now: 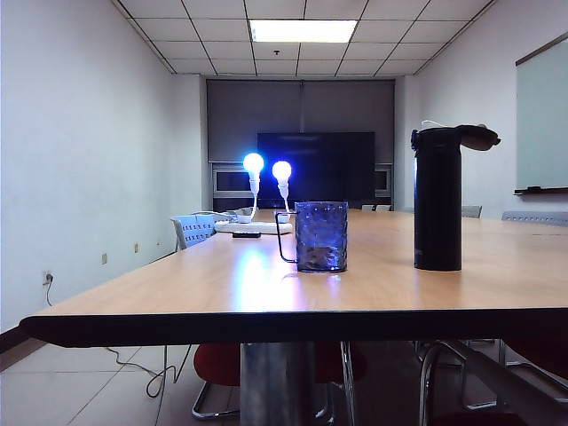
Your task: Pick up the black thermos cup, pour some water from it into the cup, and then put the thermos cup back on the table.
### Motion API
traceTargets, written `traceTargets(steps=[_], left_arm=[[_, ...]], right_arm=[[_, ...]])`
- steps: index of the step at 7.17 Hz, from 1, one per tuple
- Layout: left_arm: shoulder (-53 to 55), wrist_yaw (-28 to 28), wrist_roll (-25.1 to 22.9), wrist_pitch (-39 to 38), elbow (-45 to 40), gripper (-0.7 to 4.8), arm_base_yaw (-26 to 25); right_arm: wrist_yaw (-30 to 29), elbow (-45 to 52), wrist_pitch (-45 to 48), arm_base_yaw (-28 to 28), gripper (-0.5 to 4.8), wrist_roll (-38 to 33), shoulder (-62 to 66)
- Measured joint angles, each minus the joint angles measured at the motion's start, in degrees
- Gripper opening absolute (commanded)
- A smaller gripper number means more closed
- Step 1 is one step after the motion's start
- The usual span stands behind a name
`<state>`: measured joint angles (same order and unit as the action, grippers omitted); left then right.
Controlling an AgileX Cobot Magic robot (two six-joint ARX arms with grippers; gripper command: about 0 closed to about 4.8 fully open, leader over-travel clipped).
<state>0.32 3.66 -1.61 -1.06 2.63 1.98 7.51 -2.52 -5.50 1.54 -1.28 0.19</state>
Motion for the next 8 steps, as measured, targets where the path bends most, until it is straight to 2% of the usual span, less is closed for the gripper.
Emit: traceTargets(steps=[7,8], left_arm=[[0.0,0.0,0.0,0.3,0.0,-0.06,0.0],[0.0,2.0,2.1,1.7,2.2,-0.06,0.0]], right_arm=[[0.0,0.0,1.8,0.0,-0.01,0.0,0.0],[0.0,-3.4,3.3,0.0,-0.01,0.0,0.0]])
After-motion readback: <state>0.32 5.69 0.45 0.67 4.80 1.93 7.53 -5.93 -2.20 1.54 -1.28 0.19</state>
